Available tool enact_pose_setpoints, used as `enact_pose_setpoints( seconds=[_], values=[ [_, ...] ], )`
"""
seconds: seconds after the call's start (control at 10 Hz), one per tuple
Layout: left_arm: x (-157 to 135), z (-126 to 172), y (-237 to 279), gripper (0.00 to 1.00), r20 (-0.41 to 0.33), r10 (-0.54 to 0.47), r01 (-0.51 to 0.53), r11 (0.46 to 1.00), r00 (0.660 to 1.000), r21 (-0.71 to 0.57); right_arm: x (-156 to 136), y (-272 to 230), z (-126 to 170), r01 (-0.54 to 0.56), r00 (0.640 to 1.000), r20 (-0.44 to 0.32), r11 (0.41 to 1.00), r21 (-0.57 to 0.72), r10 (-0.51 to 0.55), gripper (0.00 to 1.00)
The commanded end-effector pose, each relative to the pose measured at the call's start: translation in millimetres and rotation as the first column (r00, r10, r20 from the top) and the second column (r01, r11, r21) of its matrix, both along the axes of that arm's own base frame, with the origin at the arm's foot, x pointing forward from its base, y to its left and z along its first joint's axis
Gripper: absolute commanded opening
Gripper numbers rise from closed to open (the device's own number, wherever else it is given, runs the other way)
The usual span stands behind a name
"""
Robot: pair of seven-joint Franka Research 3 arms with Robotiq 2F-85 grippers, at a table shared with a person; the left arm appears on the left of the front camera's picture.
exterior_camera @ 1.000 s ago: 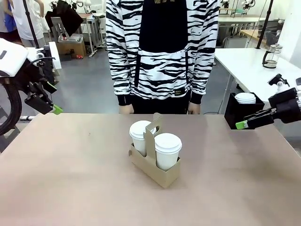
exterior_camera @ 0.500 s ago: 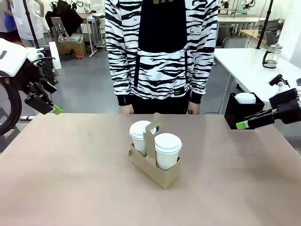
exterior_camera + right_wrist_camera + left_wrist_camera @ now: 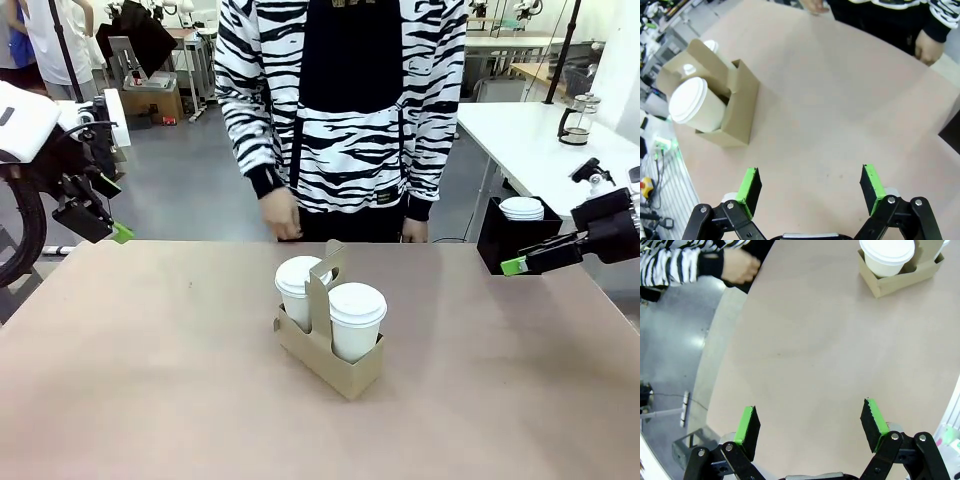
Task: Pour a drink into a cup and package it in a carrier.
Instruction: Insert the held 600 ml Paper Cup into the Cup Carrier.
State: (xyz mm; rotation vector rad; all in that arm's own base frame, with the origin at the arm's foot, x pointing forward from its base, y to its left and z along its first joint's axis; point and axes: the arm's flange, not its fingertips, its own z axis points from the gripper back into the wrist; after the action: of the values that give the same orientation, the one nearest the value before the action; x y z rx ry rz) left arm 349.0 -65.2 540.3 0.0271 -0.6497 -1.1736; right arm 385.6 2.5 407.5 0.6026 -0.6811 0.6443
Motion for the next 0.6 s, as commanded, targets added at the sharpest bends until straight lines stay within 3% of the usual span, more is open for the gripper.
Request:
enact_pose_setpoints(
  seconds=[0.0, 0.5],
  values=[
    [-1.4, 0.3, 0.6, 1.00, -0.005, 0.000, 0.000, 1.000, 1.000, -0.008, 1.7, -1.0, -3.5, -0.001, 1.000, 0.026, 1.000, -0.006, 0.002, 1.00],
    [-1.4, 0.3, 0.6, 1.00, -0.005, 0.000, 0.000, 1.000, 1.000, -0.008, 1.7, -1.0, -3.5, -0.001, 1.000, 0.026, 1.000, -0.006, 0.002, 1.00]
  ],
)
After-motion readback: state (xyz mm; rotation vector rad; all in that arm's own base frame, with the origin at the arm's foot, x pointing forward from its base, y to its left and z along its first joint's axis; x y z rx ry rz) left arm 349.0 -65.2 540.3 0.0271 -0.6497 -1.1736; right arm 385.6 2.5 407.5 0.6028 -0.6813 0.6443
